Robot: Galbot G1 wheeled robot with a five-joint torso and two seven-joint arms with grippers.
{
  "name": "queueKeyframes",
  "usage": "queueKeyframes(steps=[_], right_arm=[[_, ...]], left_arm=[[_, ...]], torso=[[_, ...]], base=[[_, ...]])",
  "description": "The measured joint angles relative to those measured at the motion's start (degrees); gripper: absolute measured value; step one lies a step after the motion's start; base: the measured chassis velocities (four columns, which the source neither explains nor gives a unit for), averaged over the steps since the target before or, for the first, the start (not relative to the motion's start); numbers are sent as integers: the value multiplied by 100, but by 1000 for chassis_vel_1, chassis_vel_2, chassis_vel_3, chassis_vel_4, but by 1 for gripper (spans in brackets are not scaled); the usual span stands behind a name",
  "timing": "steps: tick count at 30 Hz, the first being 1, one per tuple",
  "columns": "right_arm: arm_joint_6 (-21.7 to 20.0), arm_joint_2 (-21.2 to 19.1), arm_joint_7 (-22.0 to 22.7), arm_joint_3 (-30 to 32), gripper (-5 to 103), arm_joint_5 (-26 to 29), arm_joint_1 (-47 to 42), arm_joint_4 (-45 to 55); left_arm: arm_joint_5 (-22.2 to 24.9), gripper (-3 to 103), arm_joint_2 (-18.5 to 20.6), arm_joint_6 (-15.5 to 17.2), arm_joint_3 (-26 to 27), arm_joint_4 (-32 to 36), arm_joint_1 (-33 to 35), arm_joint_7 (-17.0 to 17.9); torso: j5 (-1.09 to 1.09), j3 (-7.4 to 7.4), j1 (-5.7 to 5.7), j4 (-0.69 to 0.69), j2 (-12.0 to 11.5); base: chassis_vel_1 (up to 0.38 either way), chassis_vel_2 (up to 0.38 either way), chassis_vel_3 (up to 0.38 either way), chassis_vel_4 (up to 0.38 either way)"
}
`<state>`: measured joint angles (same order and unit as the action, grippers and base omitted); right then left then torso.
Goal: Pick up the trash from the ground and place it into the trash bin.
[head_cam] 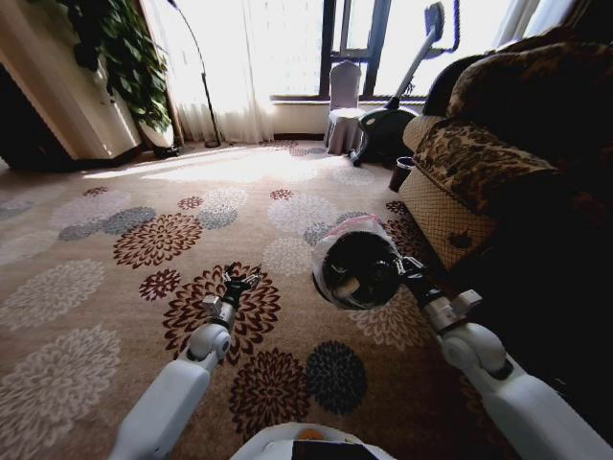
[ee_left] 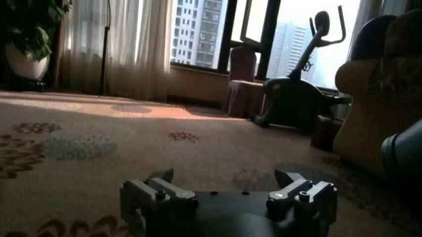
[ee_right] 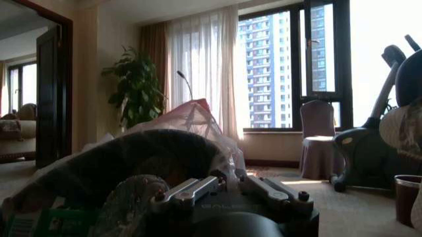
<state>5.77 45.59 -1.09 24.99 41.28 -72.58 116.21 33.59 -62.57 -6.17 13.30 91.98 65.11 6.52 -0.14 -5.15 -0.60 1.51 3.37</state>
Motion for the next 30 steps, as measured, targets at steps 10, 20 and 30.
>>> queueKeyframes(steps=[10, 20, 30], right_arm=[[62, 131, 2, 9, 0, -152, -131, -2], [77, 80, 5, 46, 0, -134, -148, -10], [81, 83, 5, 37, 0, -151, -186, -15]], left_arm=[[-728, 100, 6, -119, -721, -782, -101, -505], [-997, 100, -322, -288, -1079, -1390, -350, -543], [-1159, 100, -581, -315, -1301, -1598, -436, -546]], torso=[[14, 0, 1, -5, 0], [15, 1, 2, -3, 0], [14, 0, 1, -4, 0]], base=[[20, 18, -8, -9], [-27, 36, 33, -23], [-216, 186, 215, -205]])
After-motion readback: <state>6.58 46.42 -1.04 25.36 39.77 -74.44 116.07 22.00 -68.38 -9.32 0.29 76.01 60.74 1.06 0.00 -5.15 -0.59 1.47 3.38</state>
